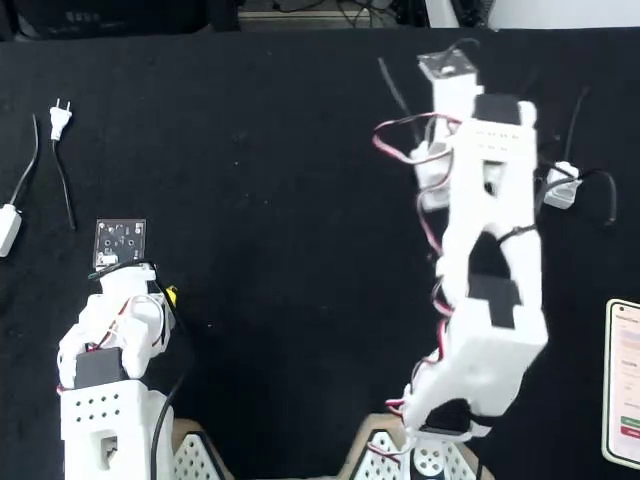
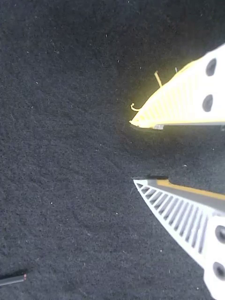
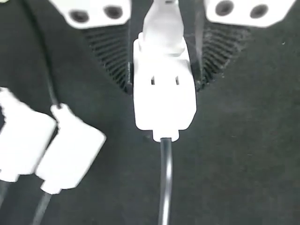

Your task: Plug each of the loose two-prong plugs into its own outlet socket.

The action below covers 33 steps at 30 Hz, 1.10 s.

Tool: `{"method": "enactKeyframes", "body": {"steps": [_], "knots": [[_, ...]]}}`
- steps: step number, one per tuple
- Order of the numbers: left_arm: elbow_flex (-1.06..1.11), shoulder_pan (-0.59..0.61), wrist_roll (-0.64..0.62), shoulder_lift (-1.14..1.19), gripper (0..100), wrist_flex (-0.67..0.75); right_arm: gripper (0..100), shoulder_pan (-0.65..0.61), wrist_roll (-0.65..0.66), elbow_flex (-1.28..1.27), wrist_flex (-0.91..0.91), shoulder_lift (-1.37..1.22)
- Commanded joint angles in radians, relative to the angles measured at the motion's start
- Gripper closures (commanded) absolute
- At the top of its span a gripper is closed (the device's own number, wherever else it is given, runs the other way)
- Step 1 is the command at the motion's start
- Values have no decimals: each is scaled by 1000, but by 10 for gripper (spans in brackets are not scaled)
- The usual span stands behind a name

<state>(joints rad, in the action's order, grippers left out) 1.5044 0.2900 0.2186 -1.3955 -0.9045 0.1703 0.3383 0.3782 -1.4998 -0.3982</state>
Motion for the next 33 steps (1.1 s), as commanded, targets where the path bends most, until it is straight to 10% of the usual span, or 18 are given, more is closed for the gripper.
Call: {"method": "enactKeyframes", "body": {"steps": [1, 33], "knots": [[-13, 8, -11, -9, 820, 0, 988, 58, -3, 197, -32, -58], [39, 4, -15, -9, 820, 61, 985, -35, -137, 852, -153, -682]]}}
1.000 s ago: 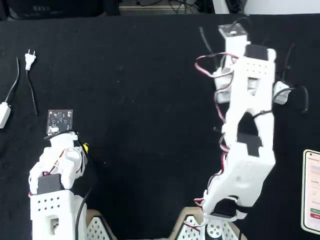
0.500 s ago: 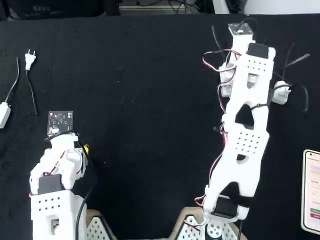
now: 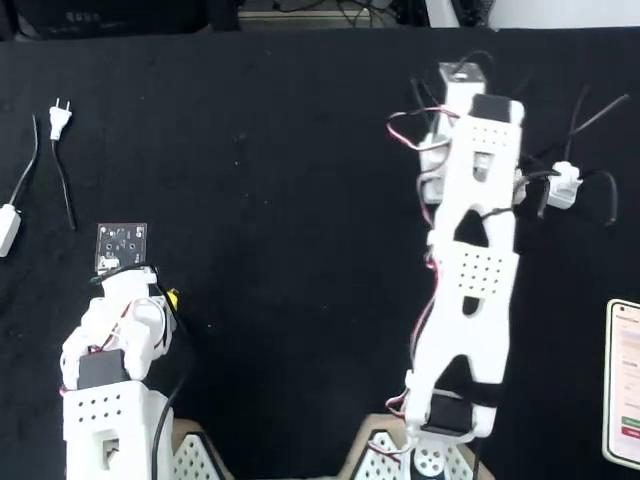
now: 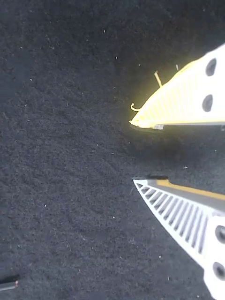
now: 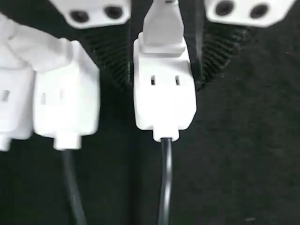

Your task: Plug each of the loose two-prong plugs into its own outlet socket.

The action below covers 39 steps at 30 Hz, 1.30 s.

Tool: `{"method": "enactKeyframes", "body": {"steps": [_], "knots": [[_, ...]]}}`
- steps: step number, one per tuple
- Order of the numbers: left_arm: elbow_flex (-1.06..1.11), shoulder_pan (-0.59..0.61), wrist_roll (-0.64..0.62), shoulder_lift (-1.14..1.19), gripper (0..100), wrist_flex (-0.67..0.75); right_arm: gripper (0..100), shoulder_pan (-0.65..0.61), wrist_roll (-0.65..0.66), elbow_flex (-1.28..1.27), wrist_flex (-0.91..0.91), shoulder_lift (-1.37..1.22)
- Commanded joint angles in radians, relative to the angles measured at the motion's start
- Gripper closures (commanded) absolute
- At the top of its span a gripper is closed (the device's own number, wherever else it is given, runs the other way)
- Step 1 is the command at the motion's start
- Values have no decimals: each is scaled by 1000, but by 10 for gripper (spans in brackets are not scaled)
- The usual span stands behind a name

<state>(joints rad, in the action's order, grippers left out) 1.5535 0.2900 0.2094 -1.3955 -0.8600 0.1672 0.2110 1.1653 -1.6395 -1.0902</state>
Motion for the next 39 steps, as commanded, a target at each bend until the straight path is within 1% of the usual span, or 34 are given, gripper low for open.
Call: {"method": "enactKeyframes", "body": {"steps": [1, 2, 6, 7, 9, 14, 19, 22, 27, 32, 34, 37, 39], "knots": [[-10, 5, -6, -9, 820, 17, 978, -34, -9, 65, -14, 7], [-10, 5, -6, -9, 820, 17, 953, -34, -11, 65, -15, 7], [-10, 7, -6, -9, 820, 17, 756, -28, -8, 65, -41, 13], [-10, 5, -6, -9, 820, 17, 728, -28, -8, 71, -51, 16], [-10, 5, -6, -9, 820, 17, 723, -29, -8, 113, -84, 30], [-8, 2, -6, -9, 820, 17, 766, -28, -11, 231, -126, 104], [-8, 7, -6, -9, 820, 17, 776, -32, -11, 179, -129, 259], [12, 4, -6, -9, 820, 25, 776, -60, -15, 44, -129, 418], [79, 1, -6, -9, 820, 129, 776, -135, -15, -346, -127, 832], [79, -1, -3, -9, 820, 124, 776, -161, 0, -628, -127, 1274], [79, -1, 2, -9, 820, 124, 776, -164, 41, -719, -126, 1426], [81, -1, 3, -9, 818, 124, 776, -167, 54, -881, -126, 1609], [81, -1, 3, -9, 816, 130, 776, -212, 52, -1010, -103, 1707]]}}
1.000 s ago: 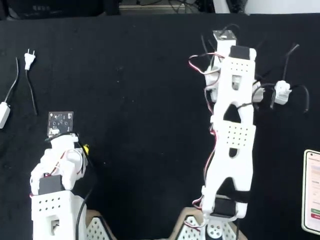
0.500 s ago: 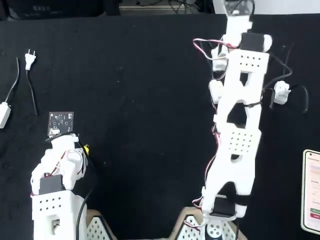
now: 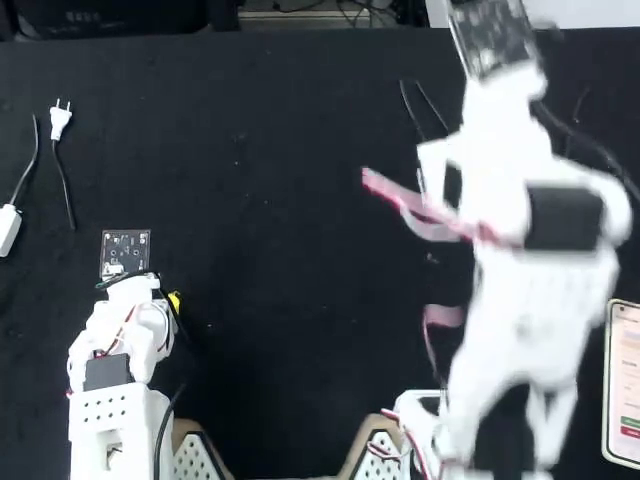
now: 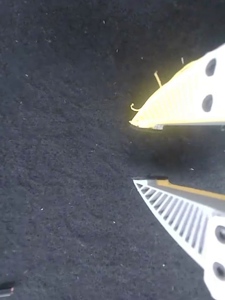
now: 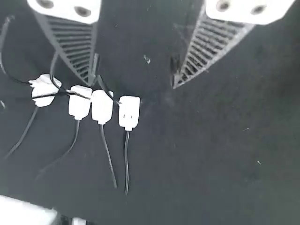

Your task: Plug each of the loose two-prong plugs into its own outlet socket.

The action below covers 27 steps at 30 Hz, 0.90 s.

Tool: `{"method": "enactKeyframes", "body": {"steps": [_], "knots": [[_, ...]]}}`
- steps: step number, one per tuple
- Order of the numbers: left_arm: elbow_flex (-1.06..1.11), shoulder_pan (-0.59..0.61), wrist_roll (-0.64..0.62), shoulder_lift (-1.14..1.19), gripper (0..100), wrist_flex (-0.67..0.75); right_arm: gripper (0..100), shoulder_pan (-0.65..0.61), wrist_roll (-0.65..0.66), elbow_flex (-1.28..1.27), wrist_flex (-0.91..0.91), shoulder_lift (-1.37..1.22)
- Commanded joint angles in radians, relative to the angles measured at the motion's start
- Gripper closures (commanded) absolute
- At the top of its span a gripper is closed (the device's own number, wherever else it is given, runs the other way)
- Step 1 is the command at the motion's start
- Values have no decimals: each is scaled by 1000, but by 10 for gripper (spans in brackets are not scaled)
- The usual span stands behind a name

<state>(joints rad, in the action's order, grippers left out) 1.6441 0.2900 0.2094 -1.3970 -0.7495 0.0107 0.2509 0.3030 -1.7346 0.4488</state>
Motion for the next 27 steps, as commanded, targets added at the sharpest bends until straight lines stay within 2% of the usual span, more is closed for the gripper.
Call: {"method": "enactKeyframes", "body": {"steps": [1, 3, 6, 9, 11, 18, 24, 27], "knots": [[-10, -2, 6, -8, 816, 21, 776, -89, 5, -223, 14, 208], [-13, -2, 61, -8, 819, 21, 776, -173, -58, -380, 83, 271], [-4, 2, 229, -8, 820, 20, 776, -327, -138, -601, 245, 343], [-1, 10, 394, -8, 820, 20, 776, -468, -153, -779, 416, 389], [-8, 10, 453, -8, 820, 20, 776, -508, -135, -878, 529, 406], [-2, 42, 453, -8, 820, 21, 776, -516, -135, -1257, 925, 409], [-143, 171, 241, -8, 820, 87, 776, -516, -175, -1417, 1085, 415], [-232, 240, 167, -5, 819, 58, 786, -511, -213, -1489, 1158, 414]]}}
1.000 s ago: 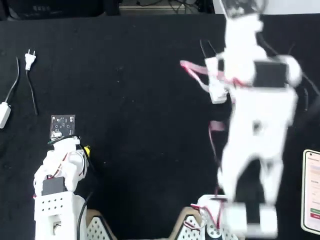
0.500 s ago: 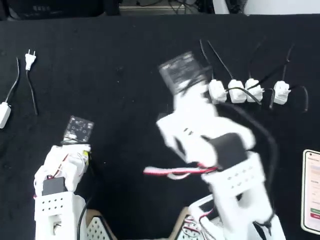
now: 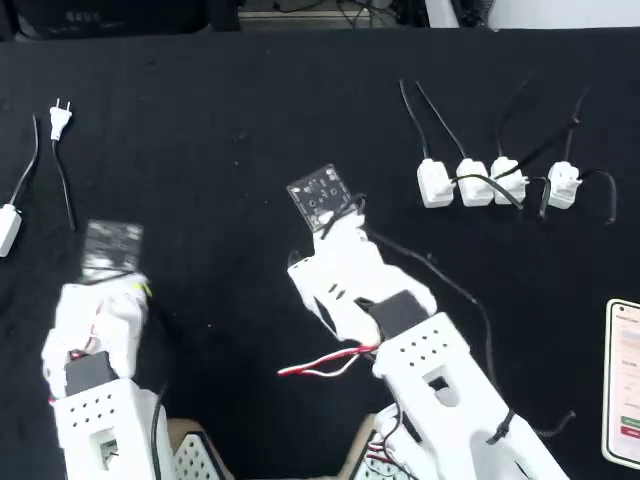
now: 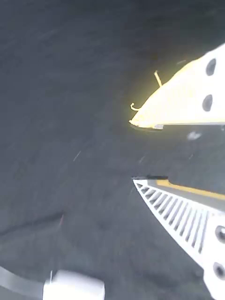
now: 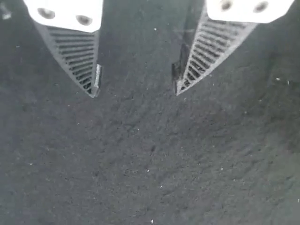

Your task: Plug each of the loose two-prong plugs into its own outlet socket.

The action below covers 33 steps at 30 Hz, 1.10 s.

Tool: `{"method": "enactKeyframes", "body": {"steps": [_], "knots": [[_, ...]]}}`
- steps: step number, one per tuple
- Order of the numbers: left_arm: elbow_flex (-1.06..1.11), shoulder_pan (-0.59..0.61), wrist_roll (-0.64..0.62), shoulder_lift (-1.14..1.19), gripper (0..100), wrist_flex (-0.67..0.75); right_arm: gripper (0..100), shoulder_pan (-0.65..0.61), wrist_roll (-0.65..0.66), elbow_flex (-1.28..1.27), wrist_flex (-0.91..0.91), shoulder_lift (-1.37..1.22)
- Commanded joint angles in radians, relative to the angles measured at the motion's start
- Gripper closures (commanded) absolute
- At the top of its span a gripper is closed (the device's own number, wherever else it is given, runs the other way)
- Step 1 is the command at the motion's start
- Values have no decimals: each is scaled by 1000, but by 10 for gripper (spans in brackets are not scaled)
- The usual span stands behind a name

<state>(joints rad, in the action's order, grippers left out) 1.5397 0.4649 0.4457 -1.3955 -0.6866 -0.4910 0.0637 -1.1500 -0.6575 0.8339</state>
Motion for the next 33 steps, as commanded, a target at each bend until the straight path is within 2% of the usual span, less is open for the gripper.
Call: {"method": "enactKeyframes", "body": {"steps": [1, 5, 7, 13, 21, 24, 27, 28, 33], "knots": [[-163, 93, -57, 0, 819, -25, 808, -14, -25, -58, 101, 28], [-351, 156, -106, 0, 816, -161, 949, -14, -25, -99, 152, 28], [-484, 160, -106, 2, 815, -239, 987, -14, -25, -101, 158, 27], [-731, 159, -38, 100, 815, -288, 928, -14, -25, -104, 160, 22], [-997, 163, -31, 612, 813, -416, 917, -14, -23, -117, 161, 24], [-1110, 173, -31, 789, 746, -433, 917, -14, -23, -117, 161, 22], [-1242, 236, -28, 948, 664, -431, 917, -14, -23, -117, 161, 22], [-1293, 252, -5, 1005, 661, -430, 917, -14, -23, -117, 161, 22], [-1534, 312, 275, 1326, 684, -437, 917, -14, -23, -119, 164, 22]]}}
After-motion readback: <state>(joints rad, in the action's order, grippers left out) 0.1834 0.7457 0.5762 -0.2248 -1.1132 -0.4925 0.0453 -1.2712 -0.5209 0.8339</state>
